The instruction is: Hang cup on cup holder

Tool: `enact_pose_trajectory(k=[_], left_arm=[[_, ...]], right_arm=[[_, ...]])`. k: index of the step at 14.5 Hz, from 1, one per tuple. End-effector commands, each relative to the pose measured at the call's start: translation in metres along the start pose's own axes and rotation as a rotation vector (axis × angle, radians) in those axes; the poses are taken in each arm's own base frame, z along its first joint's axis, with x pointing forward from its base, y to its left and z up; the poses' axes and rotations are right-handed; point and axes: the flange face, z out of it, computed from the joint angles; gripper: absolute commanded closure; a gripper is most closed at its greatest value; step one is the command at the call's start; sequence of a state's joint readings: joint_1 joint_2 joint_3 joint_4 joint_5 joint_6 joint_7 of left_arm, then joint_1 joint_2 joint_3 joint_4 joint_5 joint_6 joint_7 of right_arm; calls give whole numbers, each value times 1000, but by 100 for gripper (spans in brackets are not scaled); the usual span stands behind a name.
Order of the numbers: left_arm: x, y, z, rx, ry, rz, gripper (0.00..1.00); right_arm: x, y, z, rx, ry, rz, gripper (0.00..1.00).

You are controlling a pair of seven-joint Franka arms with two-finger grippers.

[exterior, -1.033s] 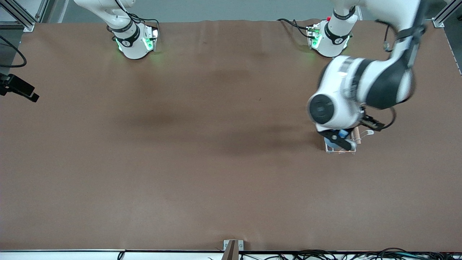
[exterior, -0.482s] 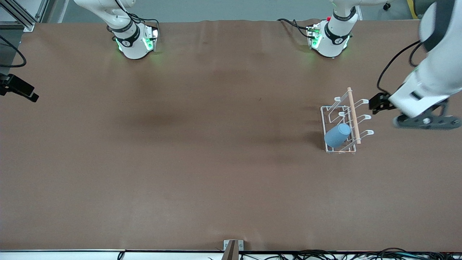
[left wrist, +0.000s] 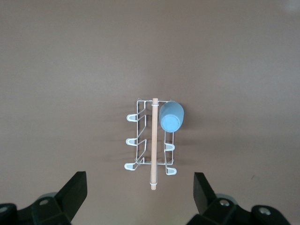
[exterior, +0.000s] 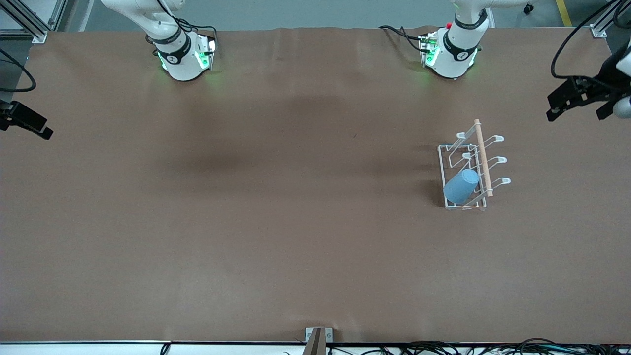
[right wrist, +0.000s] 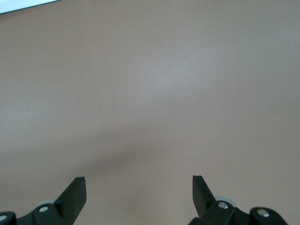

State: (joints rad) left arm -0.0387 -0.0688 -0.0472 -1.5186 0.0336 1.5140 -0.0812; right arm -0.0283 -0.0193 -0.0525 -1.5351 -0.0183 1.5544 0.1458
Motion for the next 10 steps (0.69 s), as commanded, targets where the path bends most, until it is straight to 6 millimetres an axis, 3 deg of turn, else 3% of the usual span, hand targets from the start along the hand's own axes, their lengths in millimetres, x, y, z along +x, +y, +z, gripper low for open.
enact_pose_trajectory(k=[1,5,8,10], left_arm=[[-9,1,-6,-20,19,-18,0],[-3,-11,0,-33,19,-19,0],[22,-10,7,-79,12,-44,0],[24,-13,11,-68,4,-37,0]], right_arm=[[0,-1,-2,-7,-4,5,0],[-1,1,-3,-7,-2,5,0],[0,1,-3,-6,1,5,0],[0,1,-3,-6,1,5,0]])
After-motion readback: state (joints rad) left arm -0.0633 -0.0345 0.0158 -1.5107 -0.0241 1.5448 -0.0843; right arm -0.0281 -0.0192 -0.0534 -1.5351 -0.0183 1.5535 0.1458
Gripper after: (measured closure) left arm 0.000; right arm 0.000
